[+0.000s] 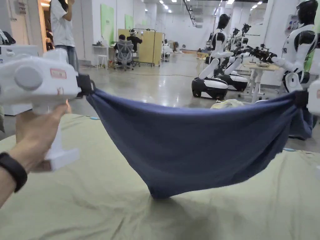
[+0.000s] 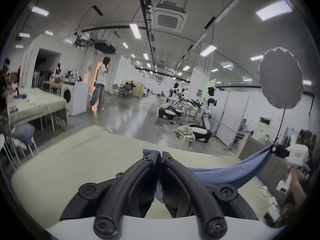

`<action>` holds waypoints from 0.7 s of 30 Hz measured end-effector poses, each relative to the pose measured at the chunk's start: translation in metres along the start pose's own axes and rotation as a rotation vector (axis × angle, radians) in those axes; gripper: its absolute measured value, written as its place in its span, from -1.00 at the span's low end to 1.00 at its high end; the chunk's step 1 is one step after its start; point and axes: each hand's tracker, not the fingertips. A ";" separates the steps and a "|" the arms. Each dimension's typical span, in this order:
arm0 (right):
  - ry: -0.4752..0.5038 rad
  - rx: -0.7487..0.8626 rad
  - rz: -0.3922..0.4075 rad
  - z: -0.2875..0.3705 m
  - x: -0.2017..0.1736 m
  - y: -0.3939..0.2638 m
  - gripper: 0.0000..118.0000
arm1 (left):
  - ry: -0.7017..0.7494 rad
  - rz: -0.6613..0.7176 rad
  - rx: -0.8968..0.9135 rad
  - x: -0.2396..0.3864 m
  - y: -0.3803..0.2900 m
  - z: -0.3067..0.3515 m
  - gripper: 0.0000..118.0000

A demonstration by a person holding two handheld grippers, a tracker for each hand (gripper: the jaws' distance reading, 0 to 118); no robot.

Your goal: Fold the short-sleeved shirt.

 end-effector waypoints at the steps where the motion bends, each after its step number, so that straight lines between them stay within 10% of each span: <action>1: 0.010 -0.001 -0.008 0.004 0.001 -0.018 -0.92 | -0.021 0.030 -0.037 -0.006 -0.015 0.005 -0.92; 21: 0.027 -0.308 -0.326 0.245 0.012 -0.320 -0.92 | -0.012 0.027 -0.318 -0.052 -0.256 0.207 -0.92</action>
